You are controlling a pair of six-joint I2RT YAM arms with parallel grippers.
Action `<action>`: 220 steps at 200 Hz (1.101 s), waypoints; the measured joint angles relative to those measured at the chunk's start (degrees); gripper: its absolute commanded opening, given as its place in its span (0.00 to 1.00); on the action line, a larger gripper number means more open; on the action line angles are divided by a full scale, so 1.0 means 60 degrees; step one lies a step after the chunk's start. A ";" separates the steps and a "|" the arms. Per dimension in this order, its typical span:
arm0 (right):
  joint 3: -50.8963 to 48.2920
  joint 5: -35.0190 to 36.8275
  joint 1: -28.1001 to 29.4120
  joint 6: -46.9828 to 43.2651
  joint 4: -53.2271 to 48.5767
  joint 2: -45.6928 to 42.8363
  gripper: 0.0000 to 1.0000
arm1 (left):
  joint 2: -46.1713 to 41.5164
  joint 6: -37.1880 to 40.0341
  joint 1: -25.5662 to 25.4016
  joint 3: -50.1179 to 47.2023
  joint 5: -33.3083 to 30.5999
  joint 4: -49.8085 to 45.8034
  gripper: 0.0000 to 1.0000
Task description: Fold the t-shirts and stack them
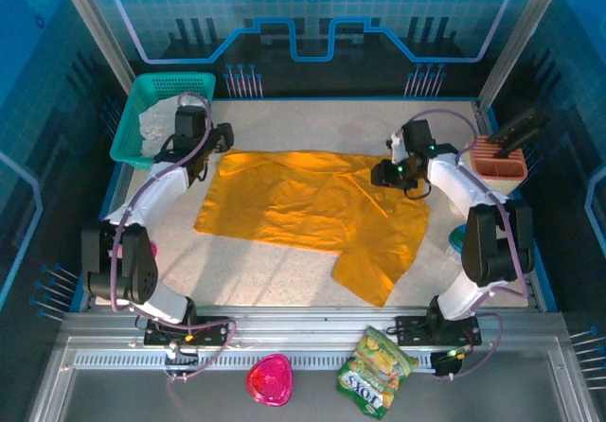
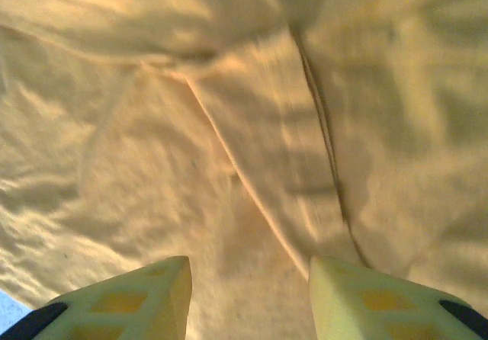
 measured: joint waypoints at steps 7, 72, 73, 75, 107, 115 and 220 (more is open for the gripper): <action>0.0328 0.0015 0.0011 -0.0113 0.0073 0.0302 0.44 | -0.0120 -0.0004 0.0000 0.0000 0.0062 -0.0066 0.71; 0.2167 0.0011 0.0102 -0.1045 0.0368 0.3315 0.44 | -0.1483 -0.0259 0.0000 0.0000 0.0433 -0.0863 0.72; 0.2186 0.0011 0.0106 -0.1045 0.0372 0.3337 0.44 | -0.1508 -0.0259 0.0000 0.0000 0.0448 -0.0878 0.72; 0.2237 0.0011 0.0106 -0.1053 0.0368 0.3388 0.44 | -0.1548 -0.0259 0.0000 0.0000 0.0459 -0.0900 0.72; 0.2809 0.0007 0.0109 -0.1162 0.0379 0.3774 0.41 | -0.1909 -0.0262 0.0000 0.0000 0.0495 -0.1140 0.72; 0.2900 0.0007 0.0109 -0.1180 0.0379 0.3807 0.40 | -0.1923 -0.0262 0.0000 0.0000 0.0499 -0.1158 0.73; 0.3085 -0.0142 0.0219 -0.1086 0.0397 0.4218 0.01 | -0.1938 -0.0291 0.0000 -0.0058 0.0667 -0.1366 0.72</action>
